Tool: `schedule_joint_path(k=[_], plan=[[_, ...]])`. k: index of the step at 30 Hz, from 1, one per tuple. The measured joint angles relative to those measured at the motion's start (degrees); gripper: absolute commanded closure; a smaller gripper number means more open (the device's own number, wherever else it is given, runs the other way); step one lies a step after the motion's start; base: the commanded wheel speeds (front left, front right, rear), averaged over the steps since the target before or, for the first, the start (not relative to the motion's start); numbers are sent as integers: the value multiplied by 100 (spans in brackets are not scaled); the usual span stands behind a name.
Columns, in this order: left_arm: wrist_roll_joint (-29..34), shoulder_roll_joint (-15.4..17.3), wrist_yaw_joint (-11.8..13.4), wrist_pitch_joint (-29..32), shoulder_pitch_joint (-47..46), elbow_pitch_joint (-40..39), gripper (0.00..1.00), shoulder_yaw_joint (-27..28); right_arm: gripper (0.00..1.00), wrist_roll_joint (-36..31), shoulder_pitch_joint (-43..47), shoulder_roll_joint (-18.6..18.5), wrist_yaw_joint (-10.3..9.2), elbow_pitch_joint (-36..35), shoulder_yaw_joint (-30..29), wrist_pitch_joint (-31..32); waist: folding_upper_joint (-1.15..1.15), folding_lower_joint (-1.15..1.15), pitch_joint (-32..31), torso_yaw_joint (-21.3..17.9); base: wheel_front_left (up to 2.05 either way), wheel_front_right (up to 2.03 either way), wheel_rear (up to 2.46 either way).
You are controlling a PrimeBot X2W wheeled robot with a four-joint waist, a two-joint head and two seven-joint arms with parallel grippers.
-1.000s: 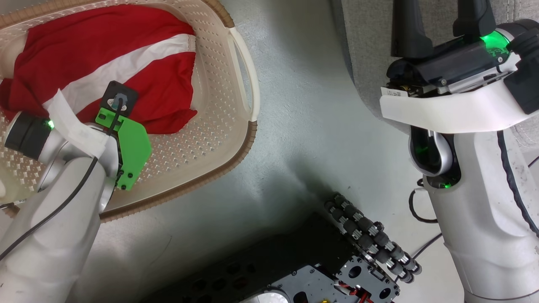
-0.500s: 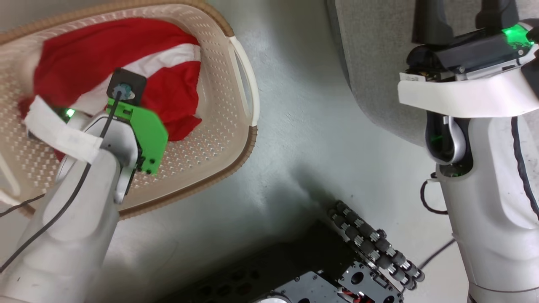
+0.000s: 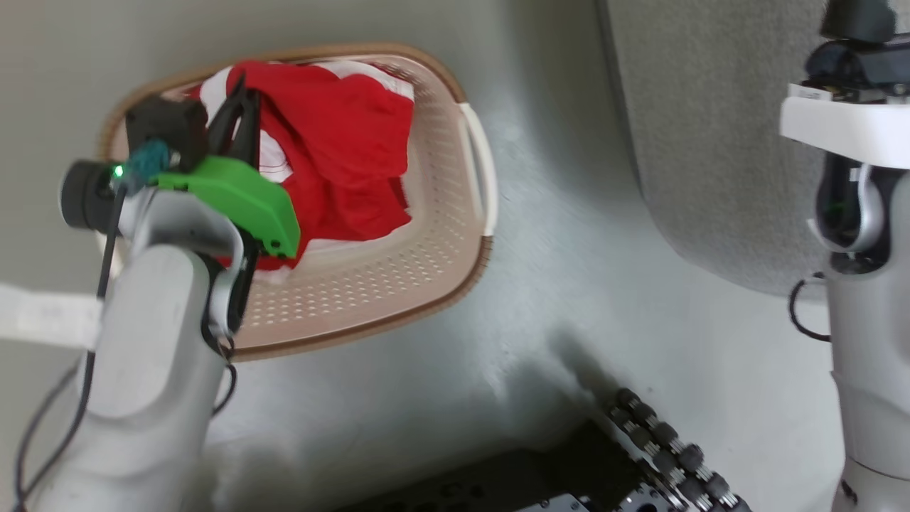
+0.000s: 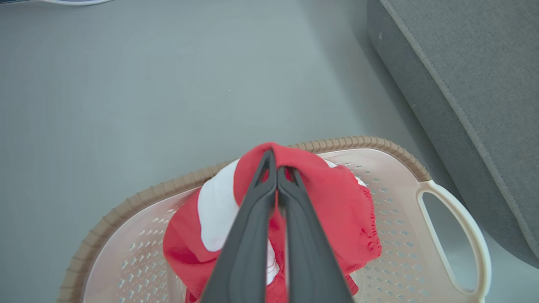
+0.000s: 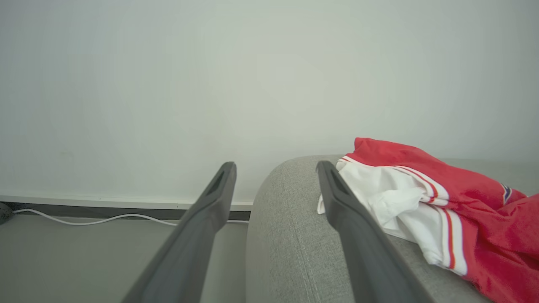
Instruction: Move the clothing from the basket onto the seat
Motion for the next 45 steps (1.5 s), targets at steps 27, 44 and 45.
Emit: schedule_joint_path(k=[27,44,45], plan=[[-730,-422,-270,-1432,1240,187,100,234,0,-160,1751,-403,171,308,-646,0,0,0,-2207,1615,0,0,0],[-714,-105,-204,-1425,2011,-152,100,337,0,-148,2888,-66,342,873,-459,1,0,0,-3708,1816,0,0,0],[-715,-92,-203,-1413,2079,-159,100,338,0,-148,2949,-54,343,907,-448,0,0,0,-3791,1813,0,0,0]])
